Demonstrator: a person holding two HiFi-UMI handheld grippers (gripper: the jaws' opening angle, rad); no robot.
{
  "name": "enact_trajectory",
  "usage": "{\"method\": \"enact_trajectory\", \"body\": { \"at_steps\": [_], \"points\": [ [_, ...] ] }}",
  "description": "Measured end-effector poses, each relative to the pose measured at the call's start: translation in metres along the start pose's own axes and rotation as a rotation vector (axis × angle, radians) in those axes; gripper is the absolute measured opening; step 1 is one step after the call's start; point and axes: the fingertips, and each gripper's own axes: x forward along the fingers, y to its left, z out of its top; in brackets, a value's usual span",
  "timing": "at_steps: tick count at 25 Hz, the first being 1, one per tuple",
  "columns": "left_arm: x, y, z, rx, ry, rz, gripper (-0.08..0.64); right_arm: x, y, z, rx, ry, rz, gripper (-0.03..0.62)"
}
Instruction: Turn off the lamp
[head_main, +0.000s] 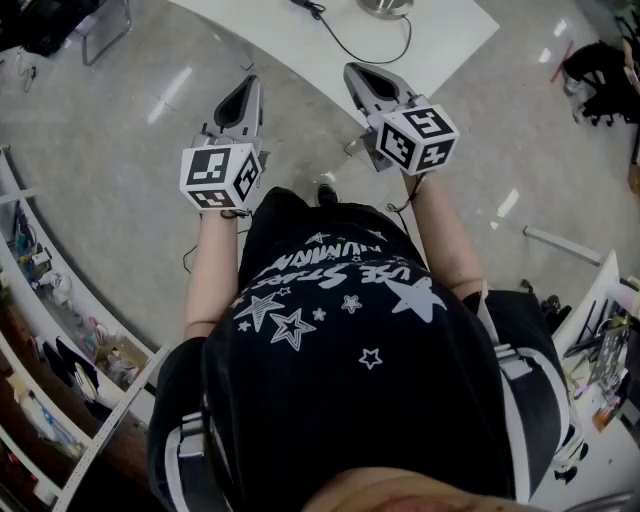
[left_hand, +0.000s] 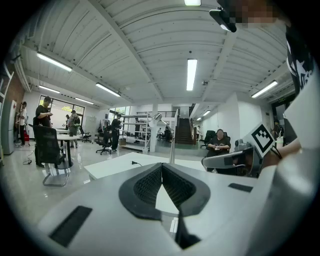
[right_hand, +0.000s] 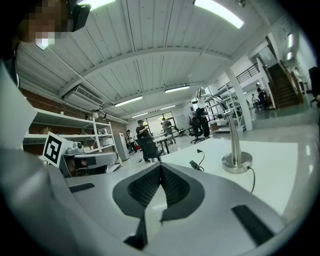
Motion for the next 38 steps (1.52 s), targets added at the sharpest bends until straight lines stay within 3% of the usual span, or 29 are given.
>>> {"method": "enact_trajectory", "body": {
  "at_steps": [10,18,28,38],
  "points": [
    [0.028,0.016,0.006,0.012,-0.010,-0.004,0.011,0.026,-0.023,0.010,0.018,-0.004,-0.001,0.005],
    [0.066,0.040,0.013,0.029,-0.025,-0.075,0.011,0.058,-0.045,0.023,0.024,-0.020,-0.053,0.005],
    [0.147,0.104,0.012,-0.015,0.031,-0.270,0.011,0.132,-0.082,0.048,0.057,-0.017,-0.202,0.005],
    [0.232,0.132,-0.002,0.134,0.176,-0.550,0.012,0.185,-0.124,0.062,0.180,-0.047,-0.406,0.005]
  ]
}}
